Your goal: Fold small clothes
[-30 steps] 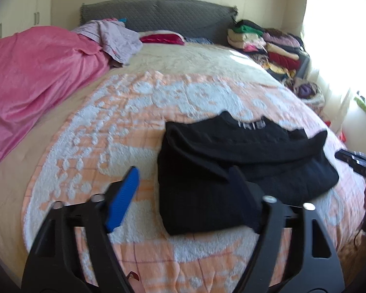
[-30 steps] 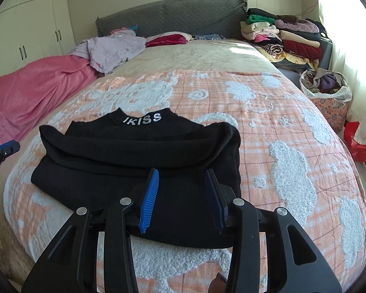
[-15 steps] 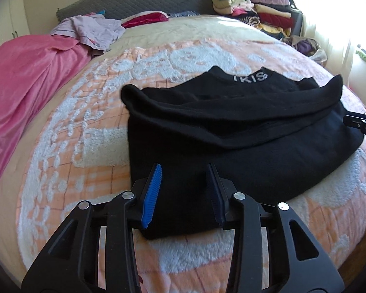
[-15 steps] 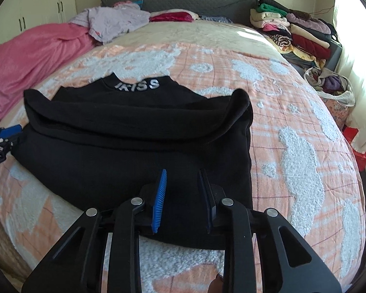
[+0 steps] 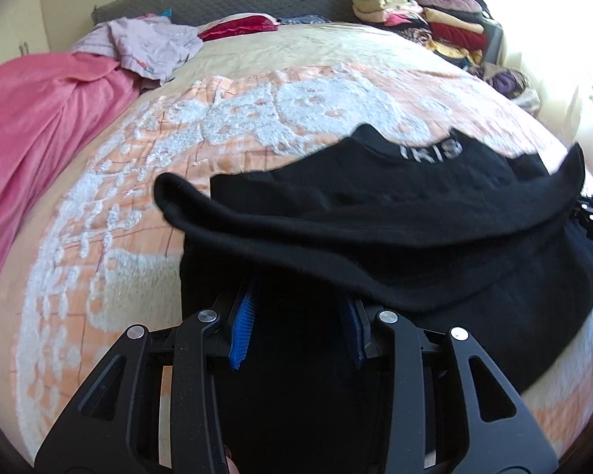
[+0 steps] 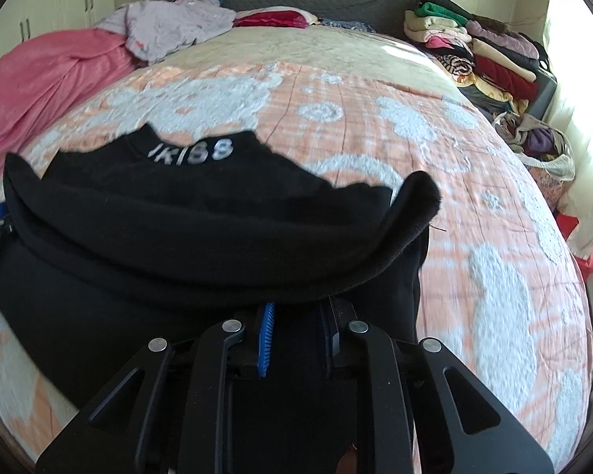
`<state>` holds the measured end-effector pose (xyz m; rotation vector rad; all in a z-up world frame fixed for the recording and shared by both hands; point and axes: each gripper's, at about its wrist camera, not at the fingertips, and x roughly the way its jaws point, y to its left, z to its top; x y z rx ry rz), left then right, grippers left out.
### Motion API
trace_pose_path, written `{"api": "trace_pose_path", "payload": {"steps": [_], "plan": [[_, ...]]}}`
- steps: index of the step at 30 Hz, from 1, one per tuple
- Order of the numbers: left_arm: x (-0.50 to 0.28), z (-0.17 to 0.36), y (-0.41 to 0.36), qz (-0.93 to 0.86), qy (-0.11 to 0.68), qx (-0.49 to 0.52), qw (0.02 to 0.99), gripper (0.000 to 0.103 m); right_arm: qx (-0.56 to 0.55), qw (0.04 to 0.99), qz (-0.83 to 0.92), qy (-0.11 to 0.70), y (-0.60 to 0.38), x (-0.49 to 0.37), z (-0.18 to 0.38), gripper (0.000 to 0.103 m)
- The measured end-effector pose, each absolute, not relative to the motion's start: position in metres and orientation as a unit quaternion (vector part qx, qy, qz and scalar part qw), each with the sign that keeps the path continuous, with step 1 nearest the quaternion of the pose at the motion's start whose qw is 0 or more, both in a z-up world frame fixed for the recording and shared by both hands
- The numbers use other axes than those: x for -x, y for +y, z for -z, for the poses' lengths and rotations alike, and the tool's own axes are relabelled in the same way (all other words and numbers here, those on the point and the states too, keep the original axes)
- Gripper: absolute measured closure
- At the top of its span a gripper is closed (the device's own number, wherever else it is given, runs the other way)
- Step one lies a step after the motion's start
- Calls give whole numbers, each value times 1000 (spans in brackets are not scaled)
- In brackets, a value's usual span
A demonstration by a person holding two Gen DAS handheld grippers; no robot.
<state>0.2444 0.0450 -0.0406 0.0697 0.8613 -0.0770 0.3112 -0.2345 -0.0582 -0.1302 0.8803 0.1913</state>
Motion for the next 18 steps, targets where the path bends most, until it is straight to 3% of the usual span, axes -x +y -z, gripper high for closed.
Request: {"api": "trace_pose_path", "payload": {"steps": [13, 18], "plan": [[-284, 26, 102, 3, 408, 43, 912, 73, -3, 920, -23, 392, -279, -345, 41, 85], [-281, 32, 122, 19, 414, 70, 908, 72, -28, 922, -32, 384, -300, -340, 39, 71]]}}
